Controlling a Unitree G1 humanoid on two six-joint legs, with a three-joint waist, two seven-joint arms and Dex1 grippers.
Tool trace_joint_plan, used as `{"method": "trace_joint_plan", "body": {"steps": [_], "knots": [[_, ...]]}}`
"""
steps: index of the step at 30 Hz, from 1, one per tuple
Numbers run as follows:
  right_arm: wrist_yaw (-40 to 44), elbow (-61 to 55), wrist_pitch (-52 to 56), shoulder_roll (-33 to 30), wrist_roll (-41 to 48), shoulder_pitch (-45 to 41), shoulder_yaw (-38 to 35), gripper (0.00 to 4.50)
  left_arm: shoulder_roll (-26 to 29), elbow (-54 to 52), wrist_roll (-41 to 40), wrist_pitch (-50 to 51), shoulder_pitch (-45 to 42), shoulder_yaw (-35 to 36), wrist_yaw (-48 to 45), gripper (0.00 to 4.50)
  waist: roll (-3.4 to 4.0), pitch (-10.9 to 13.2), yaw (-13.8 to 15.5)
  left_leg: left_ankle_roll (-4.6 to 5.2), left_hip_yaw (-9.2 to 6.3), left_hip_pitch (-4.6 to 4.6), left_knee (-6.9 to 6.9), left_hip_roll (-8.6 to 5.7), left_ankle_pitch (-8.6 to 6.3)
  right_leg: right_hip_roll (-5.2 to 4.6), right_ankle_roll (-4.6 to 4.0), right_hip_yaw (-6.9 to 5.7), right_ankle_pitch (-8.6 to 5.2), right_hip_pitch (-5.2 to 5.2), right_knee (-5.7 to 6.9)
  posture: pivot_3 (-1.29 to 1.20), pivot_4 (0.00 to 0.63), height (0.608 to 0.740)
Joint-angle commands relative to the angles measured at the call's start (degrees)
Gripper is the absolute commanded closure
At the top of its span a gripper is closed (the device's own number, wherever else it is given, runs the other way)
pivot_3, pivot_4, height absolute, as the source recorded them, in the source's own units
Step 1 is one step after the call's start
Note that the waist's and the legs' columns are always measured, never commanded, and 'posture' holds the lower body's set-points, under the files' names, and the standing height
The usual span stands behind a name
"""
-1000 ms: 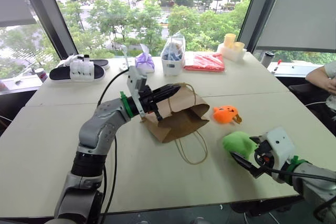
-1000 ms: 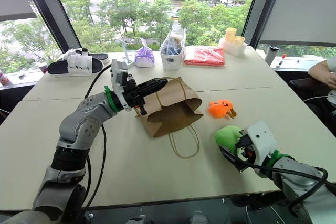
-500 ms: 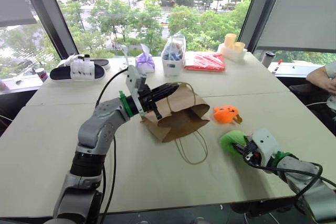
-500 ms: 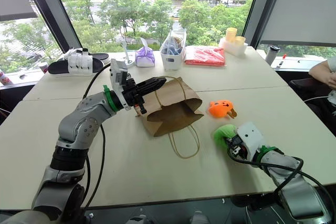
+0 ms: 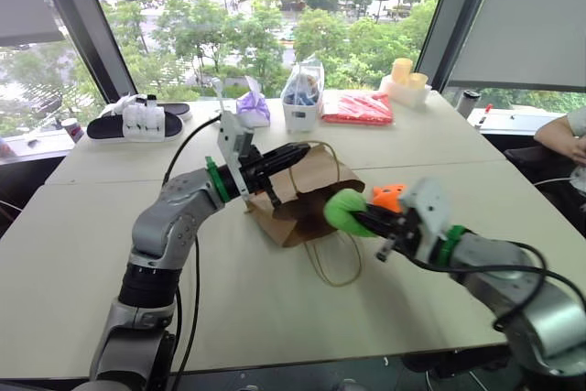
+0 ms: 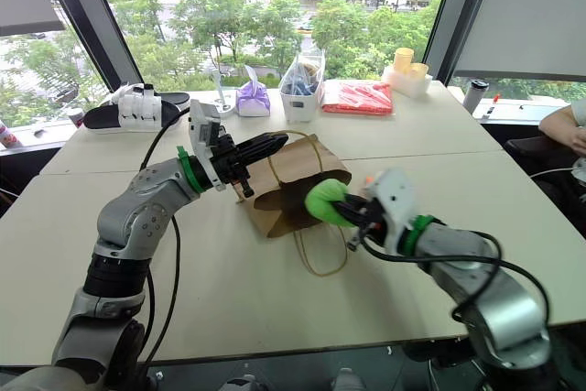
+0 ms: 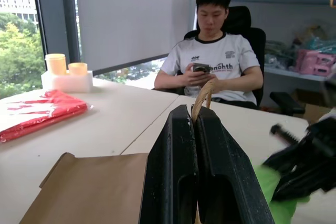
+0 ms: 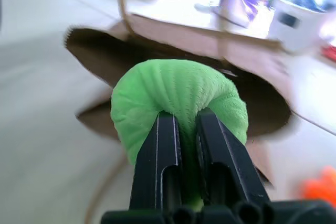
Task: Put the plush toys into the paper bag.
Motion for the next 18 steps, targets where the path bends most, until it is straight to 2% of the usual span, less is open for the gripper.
{"method": "trace_joint_plan", "body": {"steps": [1,5,12,16,18], "knots": [[-1.4,7.4,-5.6,3.3,-5.1,-4.1,5.4,4.28,0.3,-3.2,-3.0,2.1,-1.2,1.1,-0.3,4.50,0.00,0.0,-0.1,0.00,0.01,0.00,0.00,0.00,0.00,0.00,0.00,0.00,0.00,-0.01,0.00,0.00,0.150,0.740],[-3.1,25.4,-17.2,10.5,-11.5,-11.1,10.3,4.28,1.4,-5.9,-6.9,6.4,-0.1,1.5,-1.0,4.50,0.00,0.0,-0.5,-0.01,0.05,0.00,-0.07,0.00,0.01,0.00,-0.01,0.03,0.01,-0.11,0.03,0.00,0.150,0.740],[-4.1,43.1,-29.2,18.7,-15.4,-19.1,10.8,4.28,0.9,-7.1,-6.9,6.6,1.1,2.0,2.0,4.50,0.01,0.0,-0.5,-0.05,0.02,-0.01,-0.16,0.00,0.03,0.01,-0.01,0.03,0.01,-0.18,0.05,0.00,0.150,0.740],[-3.7,47.6,-31.7,21.4,-15.9,-21.6,9.8,2.86,0.5,-6.8,-5.8,5.3,1.8,1.7,3.3,4.50,0.01,0.0,-0.5,-0.06,0.01,-0.01,-0.17,0.00,0.03,0.01,-0.02,0.03,0.01,-0.20,0.07,0.00,0.150,0.740],[-2.9,45.8,-30.6,20.8,-15.8,-21.1,9.5,1.76,0.3,-6.6,-5.3,4.7,1.9,1.7,3.6,4.50,0.01,0.0,-0.3,-0.07,0.00,-0.02,-0.17,0.00,0.03,0.01,-0.02,0.03,0.01,-0.20,0.07,0.00,0.150,0.740]]}}
